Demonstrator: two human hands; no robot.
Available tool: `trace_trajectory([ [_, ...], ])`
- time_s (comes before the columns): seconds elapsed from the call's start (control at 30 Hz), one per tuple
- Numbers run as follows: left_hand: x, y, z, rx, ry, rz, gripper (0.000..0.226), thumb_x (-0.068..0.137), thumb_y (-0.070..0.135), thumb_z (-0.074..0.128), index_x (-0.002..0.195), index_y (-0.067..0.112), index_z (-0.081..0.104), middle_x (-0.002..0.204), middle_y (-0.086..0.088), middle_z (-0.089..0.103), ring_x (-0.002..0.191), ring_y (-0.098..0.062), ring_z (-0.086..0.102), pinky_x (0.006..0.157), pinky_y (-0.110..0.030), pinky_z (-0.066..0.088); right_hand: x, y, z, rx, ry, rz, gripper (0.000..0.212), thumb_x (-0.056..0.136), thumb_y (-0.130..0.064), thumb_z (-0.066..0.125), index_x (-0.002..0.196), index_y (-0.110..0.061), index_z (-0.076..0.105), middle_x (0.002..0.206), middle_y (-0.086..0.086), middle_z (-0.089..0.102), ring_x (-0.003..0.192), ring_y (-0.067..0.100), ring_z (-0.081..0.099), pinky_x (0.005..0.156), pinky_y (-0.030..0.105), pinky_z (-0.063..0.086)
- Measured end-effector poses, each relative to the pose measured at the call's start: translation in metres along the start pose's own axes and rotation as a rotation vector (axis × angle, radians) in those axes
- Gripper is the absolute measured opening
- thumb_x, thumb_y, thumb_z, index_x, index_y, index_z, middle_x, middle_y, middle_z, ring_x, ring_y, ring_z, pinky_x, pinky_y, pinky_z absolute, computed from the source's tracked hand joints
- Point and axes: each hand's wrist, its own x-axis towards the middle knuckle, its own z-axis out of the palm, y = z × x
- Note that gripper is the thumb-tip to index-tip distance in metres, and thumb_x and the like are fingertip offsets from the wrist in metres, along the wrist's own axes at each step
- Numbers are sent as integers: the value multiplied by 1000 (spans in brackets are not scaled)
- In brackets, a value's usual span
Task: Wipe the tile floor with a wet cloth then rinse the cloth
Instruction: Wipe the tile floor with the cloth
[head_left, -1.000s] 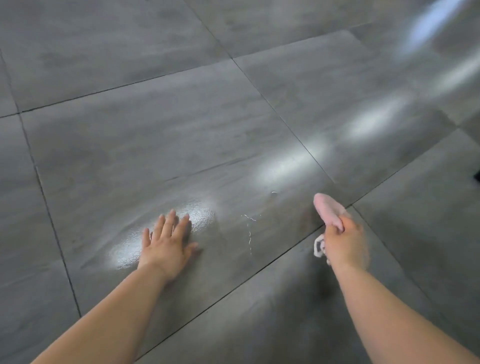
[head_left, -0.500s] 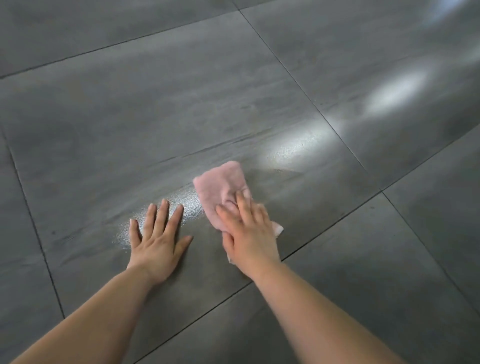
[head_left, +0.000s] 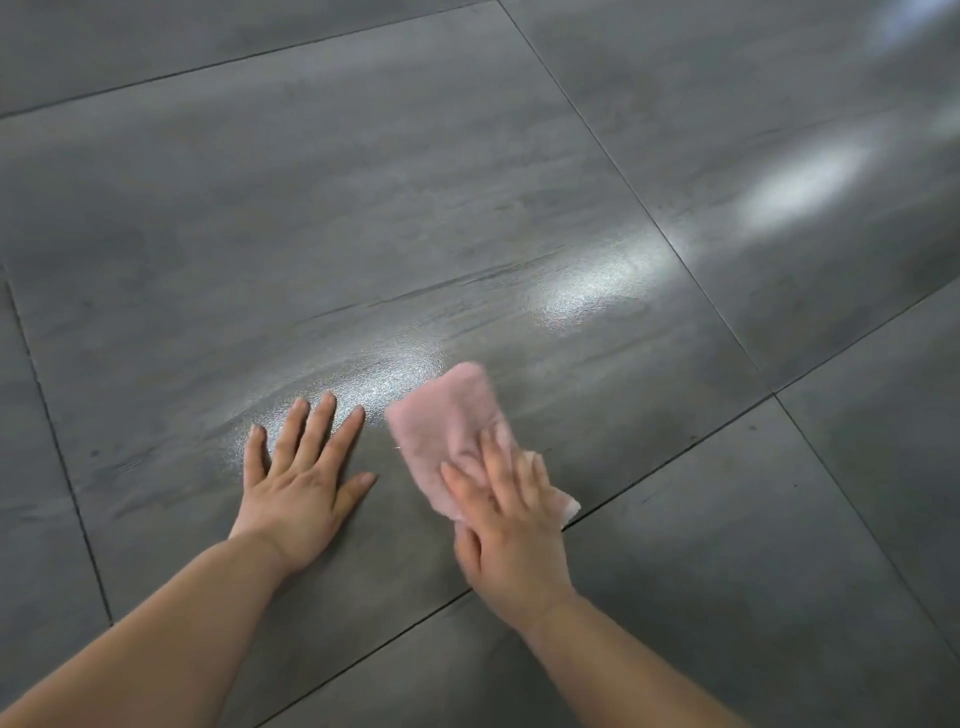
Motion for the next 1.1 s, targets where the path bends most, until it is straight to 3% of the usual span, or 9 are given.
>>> trace_trajectory([
  [0.13,0,-1,2,9,15,8,62,93,46,25,142,30,-11,154,3,-18,140,-16,-22,112,-41,-17,8,57,-15,-56,-36,-84,48,74,-26,40,122,-22,46,131,19,56,127,34,34,104,56,33],
  [0.23,-1,-2,3,17,36,21,62,93,46,26,142,30,-9,154,2,-17,140,-17,-21,112,-43,-16,13,134,-47,-166,58,265,51,78,-28,37,124,-10,50,133,28,50,122,50,44,93,63,41],
  [0.4,-3,-2,3,-53,93,51,62,94,41,31,143,29,-4,155,1,-14,141,-17,-17,113,-40,-14,7,122,-59,-85,-33,864,56,92,-17,34,146,-12,20,155,22,11,141,40,13,113,45,15],
  [0.5,-19,-14,6,-215,269,-18,56,94,33,34,144,25,8,156,-3,-5,143,-18,-10,114,-34,-11,-25,37,-14,-138,148,540,56,75,-21,34,130,-11,42,137,30,43,125,48,38,101,51,27],
  [0.63,-53,-48,21,-285,390,-223,52,94,27,37,142,20,19,156,-6,5,143,-20,-3,115,-34,-7,-67,-63,15,-34,6,36,59,64,-27,40,123,-22,44,136,10,36,133,34,23,109,45,11],
  [0.8,-68,-73,31,-295,422,-346,55,92,31,40,142,18,21,156,-6,6,143,-19,-3,114,-33,-7,-39,-3,-3,-58,-104,-292,52,67,-27,43,119,-24,47,135,13,51,121,30,37,108,41,19],
  [0.93,-65,-88,39,-233,473,-336,55,93,36,40,142,18,22,155,-7,8,143,-18,-1,111,-25,-15,-5,94,-37,-148,19,163,53,72,-27,34,120,-8,47,128,30,54,120,39,39,97,50,39],
  [1.03,-64,-88,44,-204,542,-320,55,91,42,33,141,19,25,154,-7,14,143,-17,4,96,-6,-28,17,77,-36,-41,132,718,69,71,-26,25,132,2,43,141,35,35,129,52,31,105,54,27],
  [1.1,-62,-88,45,-205,550,-329,53,92,41,31,141,20,26,154,-6,15,143,-18,6,93,-4,-30,19,28,-14,-48,192,674,67,67,-21,28,125,4,49,134,36,44,122,56,40,101,57,32],
])
